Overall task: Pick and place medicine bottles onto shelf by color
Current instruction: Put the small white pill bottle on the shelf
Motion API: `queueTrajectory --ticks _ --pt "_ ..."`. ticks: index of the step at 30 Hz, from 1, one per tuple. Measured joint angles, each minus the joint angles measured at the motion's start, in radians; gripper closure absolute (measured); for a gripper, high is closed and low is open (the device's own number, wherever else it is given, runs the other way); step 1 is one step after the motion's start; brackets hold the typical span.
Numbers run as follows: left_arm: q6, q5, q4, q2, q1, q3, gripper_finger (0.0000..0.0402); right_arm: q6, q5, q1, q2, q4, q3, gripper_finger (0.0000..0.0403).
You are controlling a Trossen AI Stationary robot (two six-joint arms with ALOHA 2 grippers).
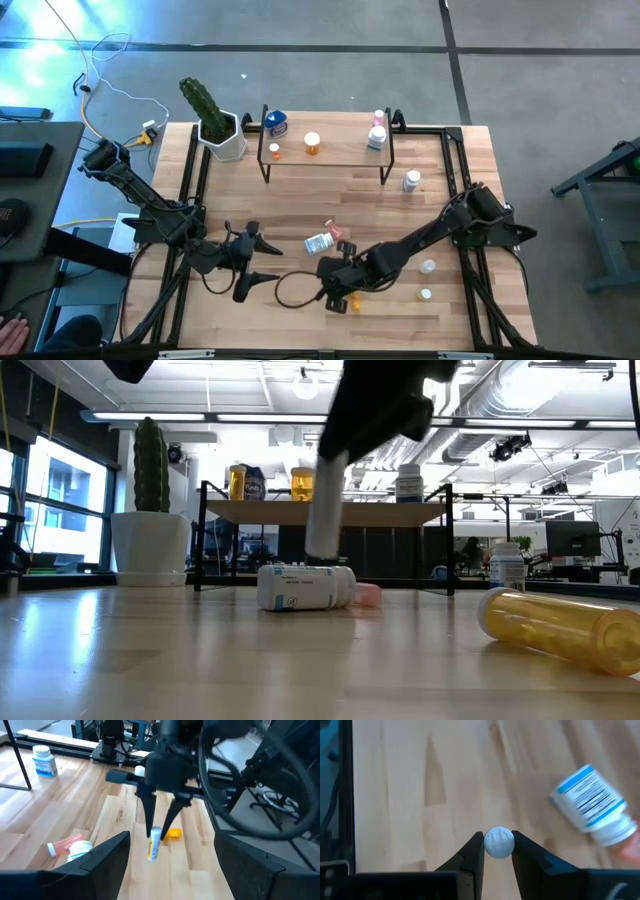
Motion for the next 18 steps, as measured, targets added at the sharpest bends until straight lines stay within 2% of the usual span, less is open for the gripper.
queueTrajectory --ticks 10,18 --pt "0.066 0.0 -0.042 -0.016 0.0 0.0 0.0122 -0.002 0.071 -0.066 0.0 -0.077 0.126 0.0334" --pt "0.108 -0.002 -0.06 -0.053 0.036 0.0 0.0122 -0.064 0.076 -0.138 0.0 -0.125 0.235 0.0334"
